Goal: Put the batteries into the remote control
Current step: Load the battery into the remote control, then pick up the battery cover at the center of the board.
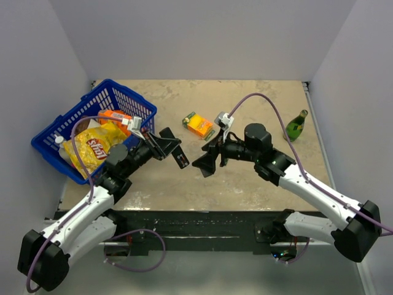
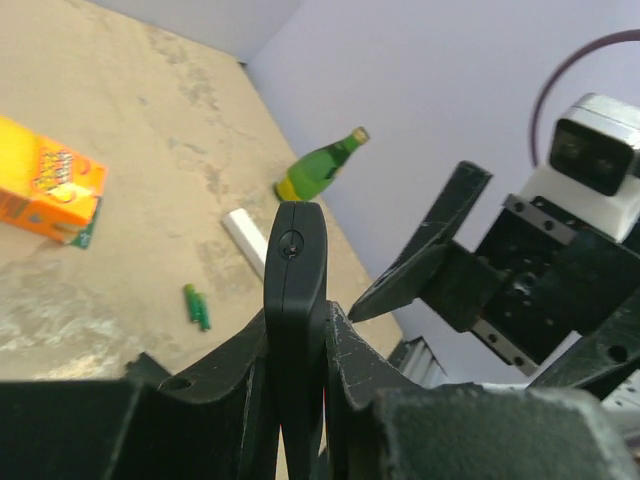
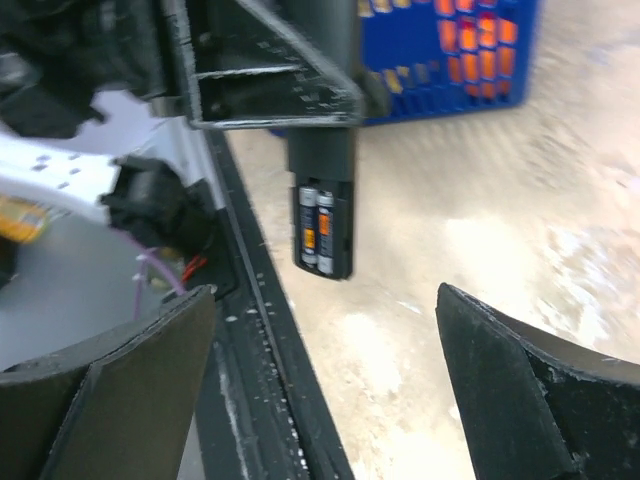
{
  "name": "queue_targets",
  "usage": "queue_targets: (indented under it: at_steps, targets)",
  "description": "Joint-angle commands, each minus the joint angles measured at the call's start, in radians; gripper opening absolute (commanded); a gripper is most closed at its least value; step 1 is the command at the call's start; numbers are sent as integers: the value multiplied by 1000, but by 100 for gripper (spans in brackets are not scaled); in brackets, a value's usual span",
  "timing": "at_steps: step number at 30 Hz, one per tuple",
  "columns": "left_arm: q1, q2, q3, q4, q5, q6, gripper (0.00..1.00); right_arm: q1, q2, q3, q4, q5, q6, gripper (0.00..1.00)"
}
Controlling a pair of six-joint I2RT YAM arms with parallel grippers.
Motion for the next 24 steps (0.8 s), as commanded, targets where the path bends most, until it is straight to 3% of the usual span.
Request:
queue_targets:
  at_steps: [1, 6, 12, 24]
  targets:
    - [-3, -35, 40, -118, -128, 100, 0, 1, -16, 41, -142, 210, -10, 94]
    - [-1, -96, 36, -224, -252, 171, 0, 3, 59, 64, -284, 411, -9, 87]
    - [-3, -150, -24, -213, -293, 196, 0, 75, 209, 89, -453, 613, 39, 81]
    - [-3, -167, -150, -103, -323, 168, 0, 178, 436, 175, -469, 697, 103, 64]
